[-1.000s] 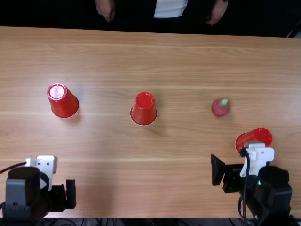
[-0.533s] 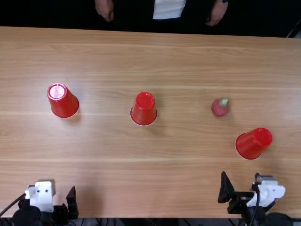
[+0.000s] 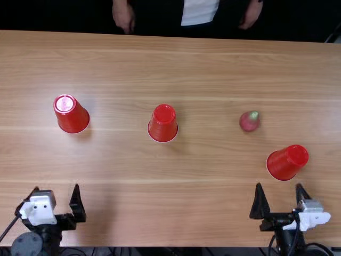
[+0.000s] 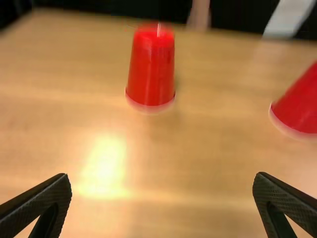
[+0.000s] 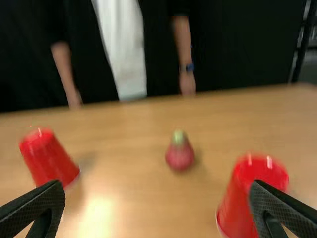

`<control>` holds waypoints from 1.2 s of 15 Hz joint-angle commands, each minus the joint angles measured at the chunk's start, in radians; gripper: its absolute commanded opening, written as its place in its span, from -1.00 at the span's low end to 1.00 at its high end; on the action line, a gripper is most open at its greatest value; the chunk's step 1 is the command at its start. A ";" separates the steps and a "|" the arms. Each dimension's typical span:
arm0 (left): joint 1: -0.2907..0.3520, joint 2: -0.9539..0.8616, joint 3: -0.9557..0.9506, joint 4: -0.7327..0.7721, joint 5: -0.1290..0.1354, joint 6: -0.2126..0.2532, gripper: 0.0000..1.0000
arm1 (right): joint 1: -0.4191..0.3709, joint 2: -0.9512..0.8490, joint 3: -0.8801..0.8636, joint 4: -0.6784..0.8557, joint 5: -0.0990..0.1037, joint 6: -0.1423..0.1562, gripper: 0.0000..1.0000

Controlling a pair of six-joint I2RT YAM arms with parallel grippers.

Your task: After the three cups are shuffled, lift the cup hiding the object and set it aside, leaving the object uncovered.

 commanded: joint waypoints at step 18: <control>0.004 -0.007 -0.308 0.477 0.138 -0.001 1.00 | -0.005 -0.007 -0.357 0.517 0.004 -0.003 1.00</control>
